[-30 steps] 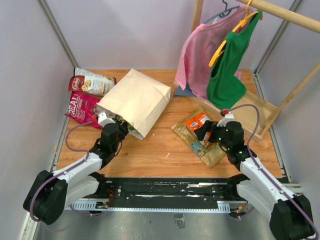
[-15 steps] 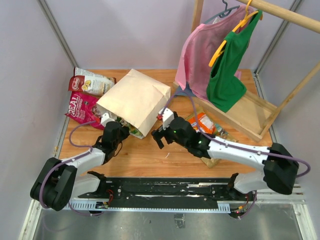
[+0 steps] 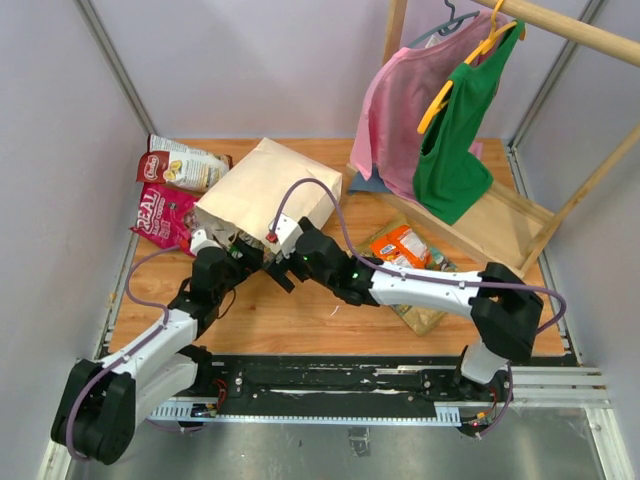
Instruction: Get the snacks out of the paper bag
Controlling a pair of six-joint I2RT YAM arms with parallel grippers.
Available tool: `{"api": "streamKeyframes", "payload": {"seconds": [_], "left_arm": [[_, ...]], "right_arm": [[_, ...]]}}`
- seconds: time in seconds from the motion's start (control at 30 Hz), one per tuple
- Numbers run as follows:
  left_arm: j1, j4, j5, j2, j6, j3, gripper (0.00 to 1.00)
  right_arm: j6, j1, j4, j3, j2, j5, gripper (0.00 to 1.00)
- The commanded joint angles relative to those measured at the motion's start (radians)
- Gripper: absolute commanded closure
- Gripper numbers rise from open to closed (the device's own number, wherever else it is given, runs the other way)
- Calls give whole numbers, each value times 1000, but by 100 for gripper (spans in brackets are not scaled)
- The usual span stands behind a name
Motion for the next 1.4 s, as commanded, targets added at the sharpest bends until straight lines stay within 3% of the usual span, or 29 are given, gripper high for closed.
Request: {"api": "streamKeyframes", "payload": {"seconds": [0.0, 0.43, 0.7, 1.0, 1.37], "left_arm": [[36, -94, 71, -40, 0, -58, 0], [49, -26, 272, -21, -112, -124, 0], [49, -32, 295, 28, -85, -78, 0], [49, -32, 332, 43, -66, -37, 0], [49, -23, 361, 43, -33, 13, 3]], "right_arm": [[-39, 14, 51, 91, 73, 31, 1], [-33, -82, -43, 340, 312, -34, 12], [-75, -157, -108, 483, 414, 0, 12], [-130, -197, -128, 531, 430, 10, 12], [-205, -359, -158, 587, 455, -151, 12]]}}
